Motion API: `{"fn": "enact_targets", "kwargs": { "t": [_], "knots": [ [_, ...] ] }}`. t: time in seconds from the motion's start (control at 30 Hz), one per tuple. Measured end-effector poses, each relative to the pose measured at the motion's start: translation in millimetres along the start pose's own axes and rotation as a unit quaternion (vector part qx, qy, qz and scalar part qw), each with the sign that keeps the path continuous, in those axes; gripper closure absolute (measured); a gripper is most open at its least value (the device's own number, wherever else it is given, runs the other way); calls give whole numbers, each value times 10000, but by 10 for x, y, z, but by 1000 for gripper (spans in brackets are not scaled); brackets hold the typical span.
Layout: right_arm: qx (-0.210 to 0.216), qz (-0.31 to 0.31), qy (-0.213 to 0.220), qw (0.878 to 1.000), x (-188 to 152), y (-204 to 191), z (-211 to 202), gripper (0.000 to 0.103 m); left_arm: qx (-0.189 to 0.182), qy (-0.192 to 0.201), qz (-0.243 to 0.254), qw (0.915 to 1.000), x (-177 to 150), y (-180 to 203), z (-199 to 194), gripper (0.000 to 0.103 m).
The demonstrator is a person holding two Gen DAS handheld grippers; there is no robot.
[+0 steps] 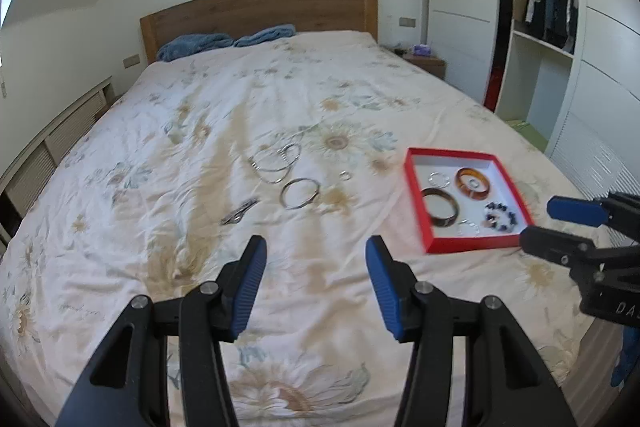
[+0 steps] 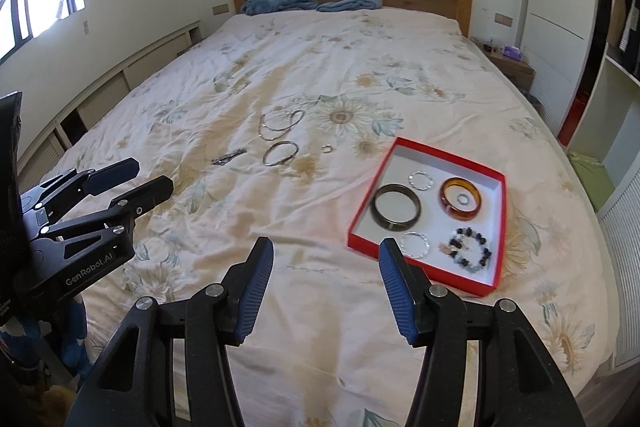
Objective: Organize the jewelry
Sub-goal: 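Withdraw both tools from the red box back over the bed, then grasp the silver watch with the left tool while the right tool grasps the large silver hoop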
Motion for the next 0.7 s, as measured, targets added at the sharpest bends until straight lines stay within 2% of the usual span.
{"fn": "enact_targets", "kwargs": {
  "t": [0.3,0.5,0.7],
  "knots": [
    [229,-149,-178,9995,117,-138,338,48,263,-445,-116,9986,-107,-302,329,54],
    [391,-199,-310,9986,201,-201,620,48,216,-792,-516,9953,-168,-597,680,54],
    [524,-210,-439,9974,370,-223,1002,48,111,-875,-835,9926,-70,-997,1076,54]
  ]
}}
Point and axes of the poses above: each gripper's, at about its wrist camera, not at the fingertips, and z roughly the way its jaws point, y to its right, x to its top, the point moved 3 cm from there along z, roughly the way its jaws point, and after that the axes turned 3 degrees about -y, right-handed, at the moved point
